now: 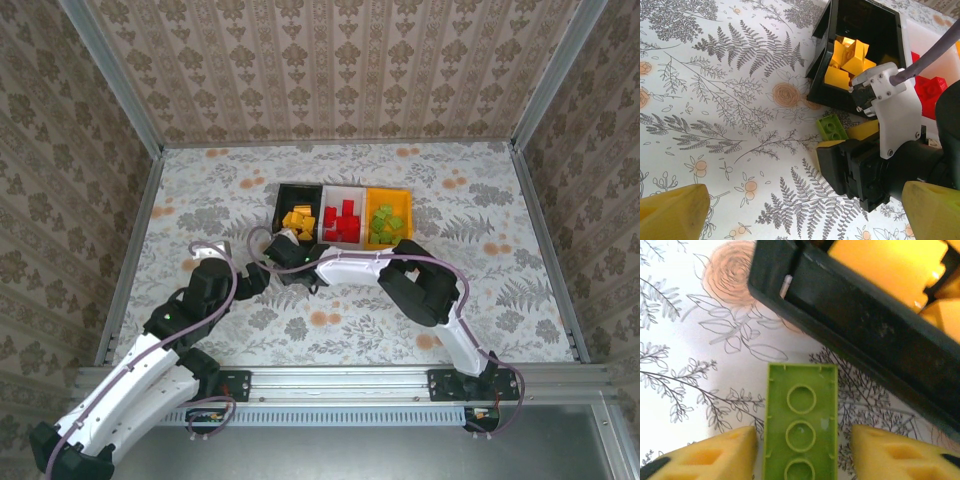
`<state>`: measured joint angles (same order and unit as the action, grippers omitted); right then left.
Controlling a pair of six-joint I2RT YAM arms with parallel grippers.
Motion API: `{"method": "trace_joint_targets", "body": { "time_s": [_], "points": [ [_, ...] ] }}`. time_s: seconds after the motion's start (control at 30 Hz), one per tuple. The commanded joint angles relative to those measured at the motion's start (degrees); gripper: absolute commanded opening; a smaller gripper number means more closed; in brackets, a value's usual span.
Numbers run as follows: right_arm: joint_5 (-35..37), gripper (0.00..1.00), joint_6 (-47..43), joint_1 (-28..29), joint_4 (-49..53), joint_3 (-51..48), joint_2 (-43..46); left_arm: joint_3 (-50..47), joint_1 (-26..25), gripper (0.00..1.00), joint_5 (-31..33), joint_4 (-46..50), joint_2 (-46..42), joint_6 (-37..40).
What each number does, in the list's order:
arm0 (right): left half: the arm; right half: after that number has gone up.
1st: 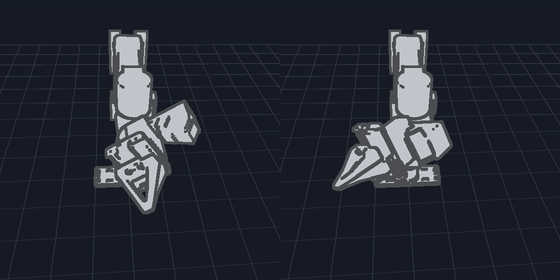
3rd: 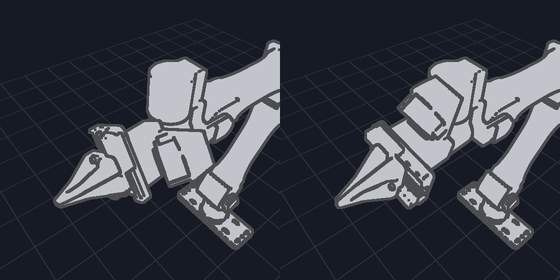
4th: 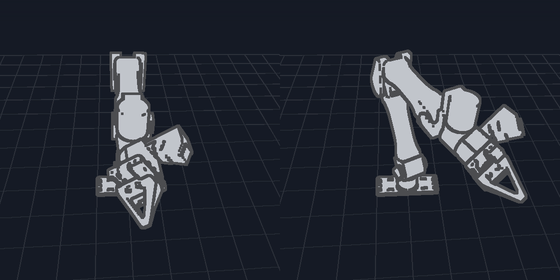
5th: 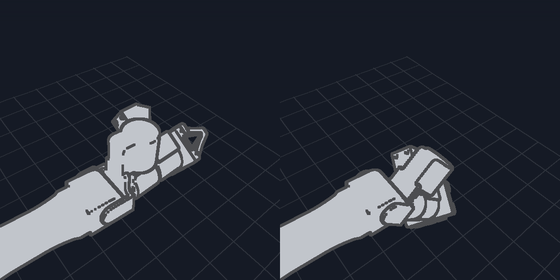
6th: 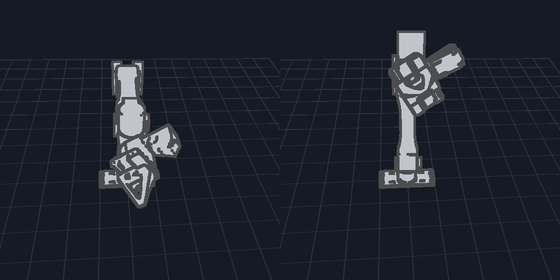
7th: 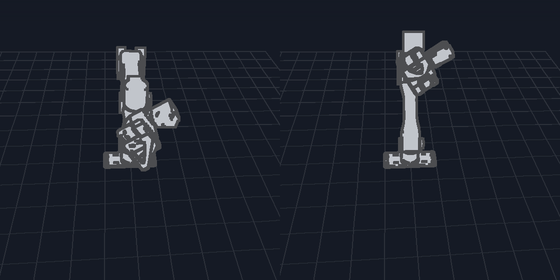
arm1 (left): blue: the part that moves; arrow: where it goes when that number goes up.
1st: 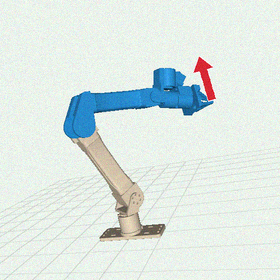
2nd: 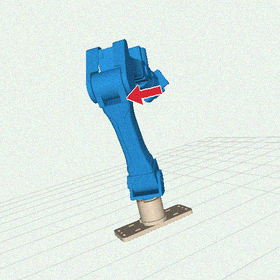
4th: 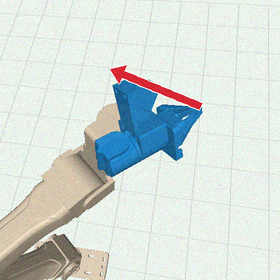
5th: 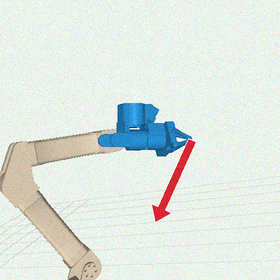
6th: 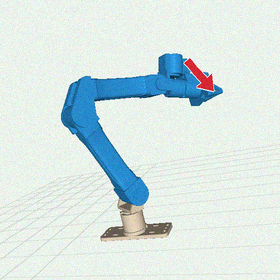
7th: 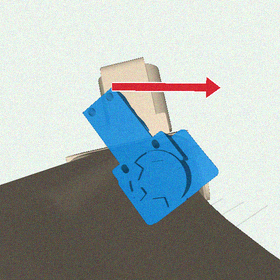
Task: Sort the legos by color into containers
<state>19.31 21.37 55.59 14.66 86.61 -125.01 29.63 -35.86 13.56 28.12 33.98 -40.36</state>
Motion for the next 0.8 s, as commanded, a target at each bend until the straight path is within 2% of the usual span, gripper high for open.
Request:
{"method": "trace_joint_targets", "body": {
  "time_s": [0.0,0.17,0.3,0.43,0.53,0.63,0.77],
  "points": [
    [2.72,0.44,0.12,0.13,3.33,-1.81,-1.31,-0.71,0.52,1.0,0.72,1.17,-0.86,-1.11],
    [1.65,0.34,-0.33,-0.13,-1.28,-8.16,3.56,-0.54,0.7,1.0,0.37,1.07,-0.56,-0.95],
    [-1.31,0.32,0.62,-0.13,-4.55,-15.52,9.97,-0.23,0.79,1.0,0.06,1.32,-0.49,-0.6],
    [-3.94,0.32,3.54,-0.13,-6.71,-25.36,20.16,-0.17,1.01,1.0,-0.33,0.92,-0.34,-0.33],
    [-2.2,0.32,5.12,-0.69,-5.41,-31.81,29.34,-0.18,1.14,1.0,-0.78,0.12,0.28,-0.13],
    [-0.67,0.32,6.66,-3.25,-2.82,-37.11,38.59,-0.18,1.27,1.0,-1.17,-0.77,1.3,-0.11],
    [-0.77,0.32,6.75,-11.41,1.86,-39.03,48.55,-0.47,1.58,1.0,-1.57,-1.81,2.06,-0.06]
  ]
}}
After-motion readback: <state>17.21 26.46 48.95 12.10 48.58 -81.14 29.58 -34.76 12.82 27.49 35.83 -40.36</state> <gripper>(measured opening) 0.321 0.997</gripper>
